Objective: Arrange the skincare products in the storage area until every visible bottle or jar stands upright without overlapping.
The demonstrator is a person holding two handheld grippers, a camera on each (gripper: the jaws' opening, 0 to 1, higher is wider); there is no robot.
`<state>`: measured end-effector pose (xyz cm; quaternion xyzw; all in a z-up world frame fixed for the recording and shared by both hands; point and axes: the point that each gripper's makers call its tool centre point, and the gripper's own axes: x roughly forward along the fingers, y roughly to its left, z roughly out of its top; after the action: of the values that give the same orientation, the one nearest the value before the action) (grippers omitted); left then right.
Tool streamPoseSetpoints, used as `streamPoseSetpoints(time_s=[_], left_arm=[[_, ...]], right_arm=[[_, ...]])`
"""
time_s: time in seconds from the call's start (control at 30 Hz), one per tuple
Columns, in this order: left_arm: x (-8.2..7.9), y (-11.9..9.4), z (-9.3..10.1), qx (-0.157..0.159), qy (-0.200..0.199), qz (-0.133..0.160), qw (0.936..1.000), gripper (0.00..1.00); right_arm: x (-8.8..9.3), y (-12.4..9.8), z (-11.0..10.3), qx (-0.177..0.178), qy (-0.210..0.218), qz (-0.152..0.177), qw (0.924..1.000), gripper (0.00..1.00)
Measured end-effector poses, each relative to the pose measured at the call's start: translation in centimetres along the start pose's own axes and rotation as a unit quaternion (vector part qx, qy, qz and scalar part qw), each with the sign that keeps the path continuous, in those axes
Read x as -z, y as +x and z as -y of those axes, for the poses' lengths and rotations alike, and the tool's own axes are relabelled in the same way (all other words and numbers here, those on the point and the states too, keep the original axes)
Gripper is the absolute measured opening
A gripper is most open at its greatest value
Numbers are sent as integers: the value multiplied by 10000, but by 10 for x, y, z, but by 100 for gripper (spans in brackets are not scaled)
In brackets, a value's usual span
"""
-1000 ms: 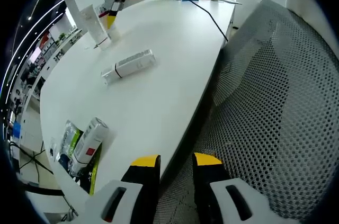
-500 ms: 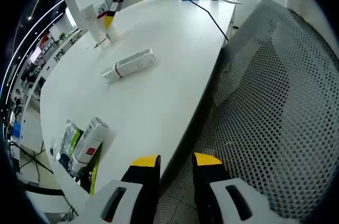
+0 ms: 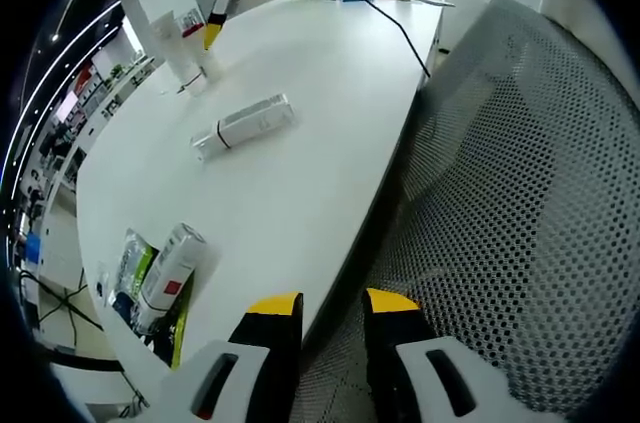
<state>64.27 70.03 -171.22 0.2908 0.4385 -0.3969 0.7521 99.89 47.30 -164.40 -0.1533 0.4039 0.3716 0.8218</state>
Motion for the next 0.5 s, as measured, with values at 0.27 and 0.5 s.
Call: streamPoseSetpoints(time_s=[0.27,0.5], left_arm=[[-1,-1,0,-5,53,17,10000,24],[-2,0,2,61,13,66,10000,25]], right_arm=[[20,-30,-13,130,280,114,9995,56],[31,-48,-45,129,632,438,9970,59]])
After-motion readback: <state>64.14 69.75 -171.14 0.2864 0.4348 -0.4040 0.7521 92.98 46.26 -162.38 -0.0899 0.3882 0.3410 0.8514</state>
